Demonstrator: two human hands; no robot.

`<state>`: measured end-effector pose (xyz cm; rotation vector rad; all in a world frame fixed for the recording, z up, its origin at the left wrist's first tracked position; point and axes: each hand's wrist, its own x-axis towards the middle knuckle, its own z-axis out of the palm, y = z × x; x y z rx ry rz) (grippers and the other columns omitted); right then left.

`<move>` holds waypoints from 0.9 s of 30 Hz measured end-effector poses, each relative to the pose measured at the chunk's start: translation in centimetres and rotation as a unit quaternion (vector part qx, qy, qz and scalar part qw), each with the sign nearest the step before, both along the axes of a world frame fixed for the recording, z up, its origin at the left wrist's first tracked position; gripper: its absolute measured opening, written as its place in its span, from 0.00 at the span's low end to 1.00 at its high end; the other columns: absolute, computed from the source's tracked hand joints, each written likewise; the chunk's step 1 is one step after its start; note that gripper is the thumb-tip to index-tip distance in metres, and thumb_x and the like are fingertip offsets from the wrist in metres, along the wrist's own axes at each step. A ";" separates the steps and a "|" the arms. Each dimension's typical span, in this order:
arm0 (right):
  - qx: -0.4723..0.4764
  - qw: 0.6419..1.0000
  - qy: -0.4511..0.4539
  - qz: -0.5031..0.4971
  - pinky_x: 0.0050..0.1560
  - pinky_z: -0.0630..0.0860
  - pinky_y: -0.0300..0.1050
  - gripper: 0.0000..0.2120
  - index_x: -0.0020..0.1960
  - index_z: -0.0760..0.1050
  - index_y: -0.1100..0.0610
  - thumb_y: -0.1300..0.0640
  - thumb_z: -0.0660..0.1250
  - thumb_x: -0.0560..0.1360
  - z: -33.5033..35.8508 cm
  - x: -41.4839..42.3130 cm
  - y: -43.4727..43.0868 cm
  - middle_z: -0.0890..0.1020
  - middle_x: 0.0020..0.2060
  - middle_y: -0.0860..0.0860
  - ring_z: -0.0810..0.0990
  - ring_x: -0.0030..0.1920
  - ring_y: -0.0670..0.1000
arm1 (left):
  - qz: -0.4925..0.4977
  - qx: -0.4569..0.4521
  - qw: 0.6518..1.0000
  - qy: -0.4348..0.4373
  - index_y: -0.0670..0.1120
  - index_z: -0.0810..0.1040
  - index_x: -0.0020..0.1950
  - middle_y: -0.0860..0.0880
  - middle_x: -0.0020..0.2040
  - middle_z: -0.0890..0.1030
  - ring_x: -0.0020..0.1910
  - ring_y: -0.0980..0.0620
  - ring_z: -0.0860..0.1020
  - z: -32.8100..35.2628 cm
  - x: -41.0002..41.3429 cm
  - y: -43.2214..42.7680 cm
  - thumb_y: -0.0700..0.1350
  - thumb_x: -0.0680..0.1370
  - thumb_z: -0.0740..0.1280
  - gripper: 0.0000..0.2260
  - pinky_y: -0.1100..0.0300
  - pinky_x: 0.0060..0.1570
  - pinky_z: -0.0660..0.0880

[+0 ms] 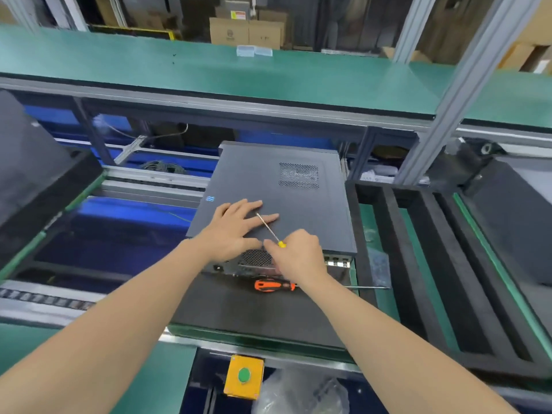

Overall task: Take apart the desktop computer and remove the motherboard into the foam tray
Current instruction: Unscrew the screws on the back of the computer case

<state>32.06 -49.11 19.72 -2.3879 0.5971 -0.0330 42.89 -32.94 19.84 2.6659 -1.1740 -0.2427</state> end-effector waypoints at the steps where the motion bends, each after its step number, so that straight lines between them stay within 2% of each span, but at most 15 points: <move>1: 0.061 0.998 0.004 -0.032 0.37 0.81 0.49 0.23 0.40 0.82 0.59 0.38 0.69 0.75 -0.2 -0.2 0.6 0.84 0.31 0.53 0.83 0.38 0.56 | 0.008 -0.020 1.000 0.008 0.71 0.61 0.77 0.54 0.81 0.57 0.81 0.52 0.51 0.0 0.1 -0.3 0.62 0.78 0.57 0.26 0.49 0.77 0.44; 2: 0.141 0.987 -0.002 -0.080 0.33 0.81 0.48 0.23 0.42 0.83 0.62 0.40 0.71 0.76 -0.5 -0.4 1.2 0.85 0.30 0.54 0.83 0.33 0.54 | 0.019 -0.039 0.999 0.012 0.71 0.64 0.76 0.54 0.80 0.60 0.80 0.54 0.53 0.0 0.2 -0.5 0.60 0.80 0.56 0.23 0.49 0.77 0.45; 3: 0.241 0.960 -0.011 -0.140 0.27 0.77 0.44 0.22 0.45 0.83 0.64 0.43 0.73 0.76 -0.7 -0.5 1.8 0.85 0.30 0.54 0.81 0.26 0.51 | 0.026 -0.046 0.999 0.003 0.71 0.65 0.75 0.53 0.79 0.61 0.79 0.54 0.54 -0.1 0.3 -0.9 0.58 0.83 0.55 0.20 0.48 0.77 0.46; 4: 0.348 0.915 -0.014 -0.203 0.23 0.73 0.42 0.21 0.47 0.83 0.65 0.45 0.75 0.76 -0.8 -0.7 2.5 0.86 0.32 0.57 0.76 0.22 0.50 | 0.029 -0.043 0.999 -0.014 0.71 0.64 0.76 0.52 0.79 0.61 0.79 0.53 0.54 -0.3 0.3 -1.3 0.58 0.85 0.53 0.19 0.46 0.77 0.46; 6: 0.509 0.806 -0.014 -0.302 0.23 0.70 0.39 0.19 0.52 0.81 0.64 0.48 0.78 0.75 -0.8 -0.9 3.8 0.86 0.43 0.66 0.75 0.27 0.52 | 0.031 -0.016 0.999 -0.036 0.70 0.59 0.78 0.51 0.83 0.55 0.82 0.50 0.50 -0.7 -0.1 -2.2 0.61 0.85 0.48 0.20 0.41 0.78 0.45; 7: 0.550 0.765 -0.023 -0.335 0.23 0.70 0.38 0.19 0.53 0.81 0.63 0.48 0.79 0.74 -0.9 -0.9 4.4 0.86 0.47 0.68 0.77 0.30 0.53 | 0.035 -0.003 0.999 -0.042 0.70 0.56 0.79 0.52 0.84 0.52 0.83 0.49 0.48 -0.9 -0.3 -2.6 0.62 0.85 0.46 0.21 0.39 0.78 0.44; 8: 0.564 0.745 -0.034 -0.355 0.24 0.70 0.38 0.18 0.52 0.81 0.62 0.49 0.79 0.74 -1.2 -0.7 4.7 0.86 0.46 0.67 0.77 0.31 0.53 | 0.040 0.008 0.998 -0.048 0.71 0.53 0.79 0.52 0.85 0.50 0.83 0.48 0.46 -1.1 -0.3 -2.9 0.63 0.85 0.45 0.21 0.38 0.78 0.44; 11: 0.546 0.747 -0.056 -0.376 0.25 0.69 0.39 0.16 0.49 0.83 0.61 0.47 0.78 0.74 -1.7 -0.3 5.7 0.88 0.37 0.57 0.67 0.20 0.48 | 0.045 0.020 0.997 -0.061 0.71 0.49 0.79 0.52 0.85 0.48 0.83 0.47 0.45 -1.5 -0.2 -3.1 0.61 0.85 0.43 0.22 0.37 0.77 0.43; 14: 0.583 0.708 -0.076 -0.390 0.27 0.70 0.39 0.17 0.47 0.84 0.59 0.44 0.78 0.74 -1.9 -0.1 6.6 0.88 0.36 0.52 0.65 0.18 0.48 | 0.037 0.027 0.997 -0.068 0.71 0.45 0.80 0.51 0.85 0.46 0.83 0.46 0.44 -1.7 -0.1 -2.8 0.60 0.85 0.42 0.22 0.36 0.78 0.43; 16: 0.593 0.691 -0.092 -0.402 0.26 0.70 0.39 0.20 0.46 0.83 0.59 0.41 0.78 0.73 -2.2 0.2 7.3 0.88 0.36 0.50 0.66 0.18 0.48 | 0.028 0.037 0.996 -0.077 0.70 0.42 0.80 0.51 0.85 0.45 0.83 0.45 0.44 -1.8 0.0 -2.7 0.59 0.85 0.41 0.23 0.36 0.78 0.43; 19: 0.575 0.692 -0.129 -0.417 0.28 0.71 0.41 0.21 0.46 0.80 0.58 0.39 0.77 0.73 -2.7 0.5 8.0 0.87 0.39 0.54 0.68 0.22 0.50 | 0.021 0.041 0.995 -0.087 0.68 0.40 0.80 0.50 0.85 0.44 0.83 0.44 0.43 -2.0 -0.1 -2.5 0.58 0.85 0.40 0.23 0.36 0.78 0.43; 22: 0.552 0.703 -0.159 -0.418 0.35 0.73 0.44 0.18 0.42 0.77 0.56 0.43 0.77 0.74 -3.1 0.5 8.2 0.86 0.38 0.54 0.71 0.25 0.51 | 0.023 0.043 0.995 -0.088 0.68 0.40 0.81 0.50 0.85 0.44 0.83 0.44 0.44 -2.1 -0.4 -2.3 0.58 0.85 0.40 0.23 0.36 0.78 0.43; 27: 0.568 0.683 -0.177 -0.424 0.36 0.73 0.46 0.13 0.40 0.78 0.57 0.50 0.79 0.72 -2.7 0.6 8.2 0.84 0.34 0.52 0.76 0.31 0.52 | 0.024 0.041 0.994 -0.098 0.67 0.41 0.81 0.50 0.85 0.45 0.83 0.45 0.45 -2.3 -0.6 -2.2 0.58 0.85 0.39 0.23 0.36 0.78 0.44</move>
